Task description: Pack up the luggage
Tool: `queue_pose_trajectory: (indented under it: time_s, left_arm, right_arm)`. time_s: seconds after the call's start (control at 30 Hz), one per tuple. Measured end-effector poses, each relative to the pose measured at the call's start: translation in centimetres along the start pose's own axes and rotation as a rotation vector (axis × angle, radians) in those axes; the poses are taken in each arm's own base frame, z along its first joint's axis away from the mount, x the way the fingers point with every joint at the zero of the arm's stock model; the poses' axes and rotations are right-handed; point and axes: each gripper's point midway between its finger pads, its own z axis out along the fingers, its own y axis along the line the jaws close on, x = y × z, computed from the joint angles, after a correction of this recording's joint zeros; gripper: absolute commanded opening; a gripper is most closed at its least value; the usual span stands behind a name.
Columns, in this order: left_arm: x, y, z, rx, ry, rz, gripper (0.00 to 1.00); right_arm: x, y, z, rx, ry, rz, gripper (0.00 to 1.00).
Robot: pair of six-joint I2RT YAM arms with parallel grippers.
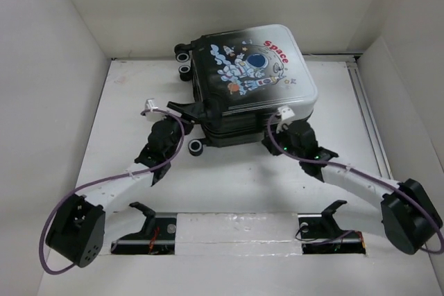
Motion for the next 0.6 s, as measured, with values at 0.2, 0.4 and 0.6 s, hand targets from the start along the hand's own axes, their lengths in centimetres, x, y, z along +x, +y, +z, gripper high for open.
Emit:
queue_pose_trajectory:
  time_s: [0.2, 0.4, 0.6]
  left_arm:
    - [8.4, -1.4, -2.8, 0.078, 0.281, 0.063, 0.00]
    - [9.6, -2.3, -3.5, 0.098, 0.290, 0.042, 0.00]
    - [9.8, -2.8, -3.7, 0.091, 0.236, 0.015, 0.00]
  right_arm:
    - [2.9, 10.2, 0.8, -0.221, 0.044, -0.134, 0.00]
    - [3.2, 11.6, 0.6, -0.227, 0.029, -0.157, 0.00]
    - [2.6, 12.6, 1.4, -0.258, -0.054, -0.112, 0.00]
